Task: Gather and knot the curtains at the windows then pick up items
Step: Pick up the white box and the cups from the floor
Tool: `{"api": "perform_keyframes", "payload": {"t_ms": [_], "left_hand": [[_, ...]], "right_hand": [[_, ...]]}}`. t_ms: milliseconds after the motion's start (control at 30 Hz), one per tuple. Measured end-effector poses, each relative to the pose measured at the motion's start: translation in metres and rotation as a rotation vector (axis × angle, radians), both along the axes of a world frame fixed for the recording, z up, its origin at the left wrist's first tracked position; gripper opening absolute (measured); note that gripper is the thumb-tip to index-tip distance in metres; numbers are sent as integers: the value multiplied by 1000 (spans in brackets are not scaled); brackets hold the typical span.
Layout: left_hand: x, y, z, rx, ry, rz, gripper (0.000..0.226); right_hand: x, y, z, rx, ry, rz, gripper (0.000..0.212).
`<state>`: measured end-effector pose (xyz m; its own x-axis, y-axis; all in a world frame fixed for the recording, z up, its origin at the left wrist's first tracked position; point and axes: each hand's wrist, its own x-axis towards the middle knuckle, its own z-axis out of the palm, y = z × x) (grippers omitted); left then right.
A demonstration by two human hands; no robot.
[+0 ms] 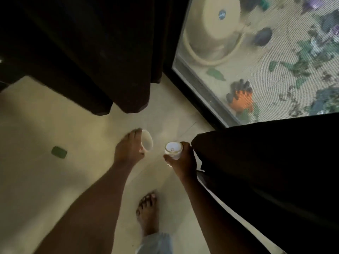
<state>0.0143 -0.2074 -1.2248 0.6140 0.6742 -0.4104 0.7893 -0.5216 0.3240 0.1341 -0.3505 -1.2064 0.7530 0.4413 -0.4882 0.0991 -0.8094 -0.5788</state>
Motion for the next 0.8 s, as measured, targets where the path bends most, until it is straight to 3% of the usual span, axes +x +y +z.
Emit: {"api": "perform_keyframes", "payload": {"t_ms": [100,167,233,333,567,667,800], "left_hand": [[-37,-76,46,-214,-101,468,84],[-55,-120,86,-261,-204,710,70],[-75,-162,139,-292,-325,870,61],[-104,-220,225,-312,-470,958,65],[-179,-348,448,-246,-694,856,79],[-213,-397,512,-262,-735,691,80],[-255,-466,570,-286,-756,379,84]], "right_hand": [[-27,-25,38,48,57,25,68],[-47,-41,72,113,68,32,68],[-66,-63,112,172,82,-5,70],[-93,-110,191,269,77,-59,72],[-156,-277,419,342,114,-93,64],[-187,-350,497,367,127,-155,59],[-233,-448,575,426,144,-412,52]]}}
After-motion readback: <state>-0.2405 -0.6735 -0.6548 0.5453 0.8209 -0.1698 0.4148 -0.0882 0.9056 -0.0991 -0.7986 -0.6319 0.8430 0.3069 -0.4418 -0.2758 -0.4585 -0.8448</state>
